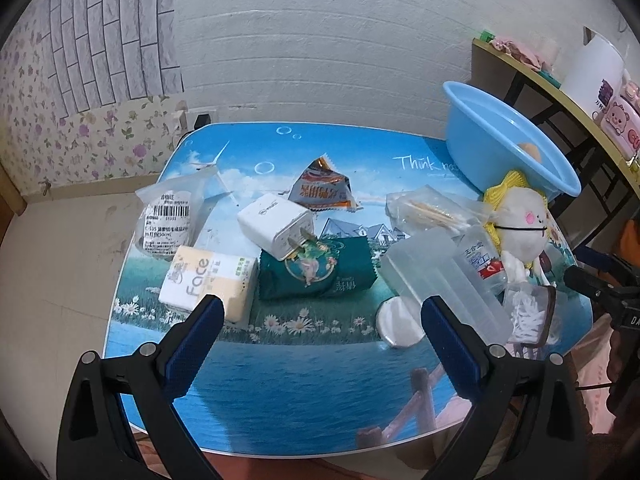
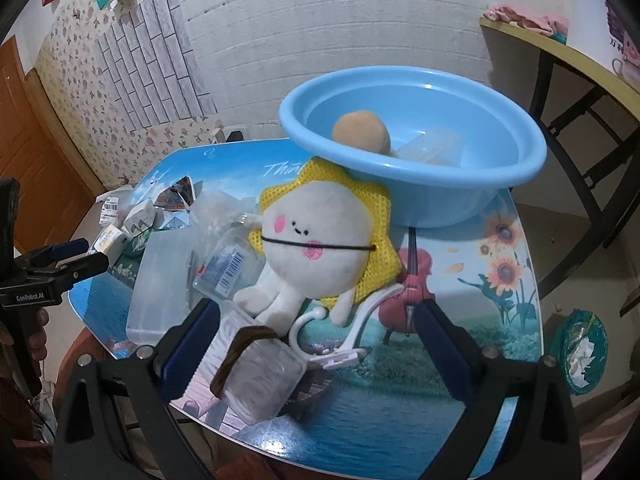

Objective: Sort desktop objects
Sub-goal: 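Withdraw both grippers from the basin back over the table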

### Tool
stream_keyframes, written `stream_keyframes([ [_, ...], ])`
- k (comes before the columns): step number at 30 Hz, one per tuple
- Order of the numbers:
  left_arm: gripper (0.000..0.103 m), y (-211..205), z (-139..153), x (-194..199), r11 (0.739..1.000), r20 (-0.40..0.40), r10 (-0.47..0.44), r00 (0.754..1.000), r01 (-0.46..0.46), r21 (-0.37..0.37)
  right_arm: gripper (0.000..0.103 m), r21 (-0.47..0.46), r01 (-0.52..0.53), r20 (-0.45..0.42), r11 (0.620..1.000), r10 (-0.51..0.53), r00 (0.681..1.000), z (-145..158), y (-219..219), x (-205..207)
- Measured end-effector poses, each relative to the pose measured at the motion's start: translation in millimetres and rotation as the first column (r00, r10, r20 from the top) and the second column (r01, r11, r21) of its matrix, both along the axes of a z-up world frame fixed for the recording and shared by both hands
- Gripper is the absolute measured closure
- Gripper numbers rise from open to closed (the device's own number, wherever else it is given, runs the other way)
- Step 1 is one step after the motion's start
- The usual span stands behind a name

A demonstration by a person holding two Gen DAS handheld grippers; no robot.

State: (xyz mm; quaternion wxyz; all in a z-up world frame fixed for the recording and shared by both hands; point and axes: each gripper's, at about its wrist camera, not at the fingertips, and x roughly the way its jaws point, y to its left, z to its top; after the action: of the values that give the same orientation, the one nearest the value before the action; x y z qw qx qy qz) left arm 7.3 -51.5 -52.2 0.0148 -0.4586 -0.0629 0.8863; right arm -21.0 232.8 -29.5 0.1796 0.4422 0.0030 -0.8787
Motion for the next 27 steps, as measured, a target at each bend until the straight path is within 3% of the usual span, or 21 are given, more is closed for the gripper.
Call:
stream_keyframes([
  [19, 0.004, -30.5, -12.8, 7.4, 0.997, 0.014, 0.069, 0.998, -0.069, 0.022, 0.003, -0.02, 0.039, 0.017, 0.999, -0.039, 0.999, -6.3, 8.5, -4.7],
  [27, 0.004, -26.1, -22.5, 3.7, 0.999, 0.032, 0.037, 0.999, -0.038, 0.027, 0.003, -0.013, -0.052, 0.008, 0.999, 0.052, 0.999, -2.8, -12.7, 5.6],
])
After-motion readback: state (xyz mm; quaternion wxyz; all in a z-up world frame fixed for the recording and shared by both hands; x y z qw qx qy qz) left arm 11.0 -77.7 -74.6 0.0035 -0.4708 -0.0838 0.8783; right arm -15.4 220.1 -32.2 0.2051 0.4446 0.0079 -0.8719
